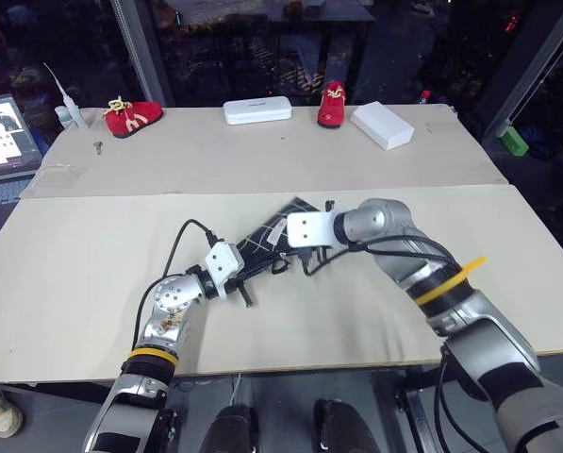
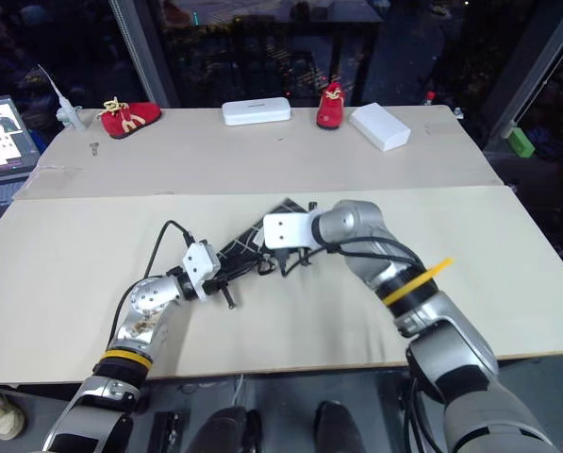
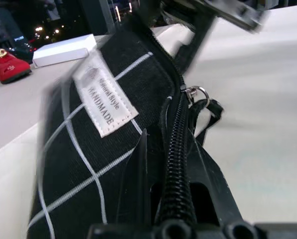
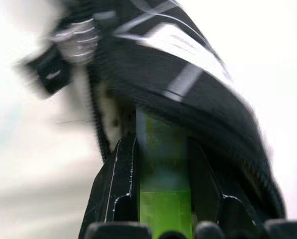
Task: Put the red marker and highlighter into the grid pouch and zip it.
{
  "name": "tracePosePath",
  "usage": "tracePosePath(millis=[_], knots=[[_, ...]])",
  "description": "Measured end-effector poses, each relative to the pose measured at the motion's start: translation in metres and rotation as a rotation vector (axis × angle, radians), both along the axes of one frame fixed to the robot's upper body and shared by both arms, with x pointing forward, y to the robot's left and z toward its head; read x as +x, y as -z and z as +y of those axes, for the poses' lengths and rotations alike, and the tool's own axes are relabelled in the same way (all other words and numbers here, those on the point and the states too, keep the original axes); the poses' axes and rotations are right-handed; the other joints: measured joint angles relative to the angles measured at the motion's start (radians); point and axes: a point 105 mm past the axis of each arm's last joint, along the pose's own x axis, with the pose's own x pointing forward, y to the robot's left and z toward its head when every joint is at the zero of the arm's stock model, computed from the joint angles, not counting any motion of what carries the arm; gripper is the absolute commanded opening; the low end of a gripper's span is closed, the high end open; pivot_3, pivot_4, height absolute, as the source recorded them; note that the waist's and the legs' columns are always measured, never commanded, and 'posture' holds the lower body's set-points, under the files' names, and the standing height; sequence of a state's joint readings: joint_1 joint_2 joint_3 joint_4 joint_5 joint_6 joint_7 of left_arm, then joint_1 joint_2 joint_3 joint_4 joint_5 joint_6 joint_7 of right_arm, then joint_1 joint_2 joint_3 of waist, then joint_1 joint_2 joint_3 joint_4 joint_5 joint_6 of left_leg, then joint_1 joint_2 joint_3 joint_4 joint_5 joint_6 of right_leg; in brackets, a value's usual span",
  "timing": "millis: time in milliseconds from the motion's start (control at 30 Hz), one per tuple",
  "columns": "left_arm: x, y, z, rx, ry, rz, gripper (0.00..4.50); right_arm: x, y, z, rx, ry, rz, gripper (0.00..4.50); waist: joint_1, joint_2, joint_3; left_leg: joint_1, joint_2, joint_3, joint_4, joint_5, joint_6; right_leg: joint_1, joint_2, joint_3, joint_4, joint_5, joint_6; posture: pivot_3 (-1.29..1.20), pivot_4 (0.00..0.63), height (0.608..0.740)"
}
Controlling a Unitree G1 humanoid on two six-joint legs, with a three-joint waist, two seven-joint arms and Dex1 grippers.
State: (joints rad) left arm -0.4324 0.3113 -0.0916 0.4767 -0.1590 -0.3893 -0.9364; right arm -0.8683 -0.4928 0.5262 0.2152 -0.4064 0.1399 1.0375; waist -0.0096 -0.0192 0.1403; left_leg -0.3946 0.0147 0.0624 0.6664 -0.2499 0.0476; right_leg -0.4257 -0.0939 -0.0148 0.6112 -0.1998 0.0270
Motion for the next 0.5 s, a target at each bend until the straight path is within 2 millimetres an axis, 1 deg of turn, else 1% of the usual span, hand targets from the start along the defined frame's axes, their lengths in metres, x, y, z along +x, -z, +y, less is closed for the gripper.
tracePosePath(millis=[167,233,333,500], knots=[[-0.002,-0.003,-0.002,-0.002,0.023,0.003,0.0,-0.011,-0.001,-0.008,0.017,-0.04,-0.016,0.98,-0.002,0.0,0.0,0.001,0.0,-0.001,0.0,0.0,0.0,0.0,0.002,0.0,0.0,0.0,0.0,0.0,0.15,0.74],[-0.002,-0.005,-0.002,-0.017,0.026,0.005,0.0,-0.013,-0.003,-0.005,0.04,-0.059,-0.034,0.98,-0.005,0.0,0.0,0.003,0.0,0.0,0.0,0.0,0.0,0.001,0.002,0.001,-0.001,0.0,0.0,0.0,0.15,0.74],[0.0,-0.007,0.0,-0.046,0.018,0.027,0.0,-0.011,-0.006,-0.003,0.052,-0.059,-0.071,0.98,-0.006,0.0,0.0,0.004,0.001,0.0,0.0,0.0,-0.001,0.001,0.002,0.001,0.0,0.0,0.0,0.0,0.15,0.74],[0.002,-0.012,0.002,-0.128,0.027,0.132,0.0,-0.007,-0.009,-0.003,0.039,-0.074,-0.115,0.98,-0.004,0.0,0.0,0.004,0.001,0.0,0.0,0.0,-0.001,0.001,0.002,0.001,0.0,0.0,0.0,0.0,0.15,0.74]])
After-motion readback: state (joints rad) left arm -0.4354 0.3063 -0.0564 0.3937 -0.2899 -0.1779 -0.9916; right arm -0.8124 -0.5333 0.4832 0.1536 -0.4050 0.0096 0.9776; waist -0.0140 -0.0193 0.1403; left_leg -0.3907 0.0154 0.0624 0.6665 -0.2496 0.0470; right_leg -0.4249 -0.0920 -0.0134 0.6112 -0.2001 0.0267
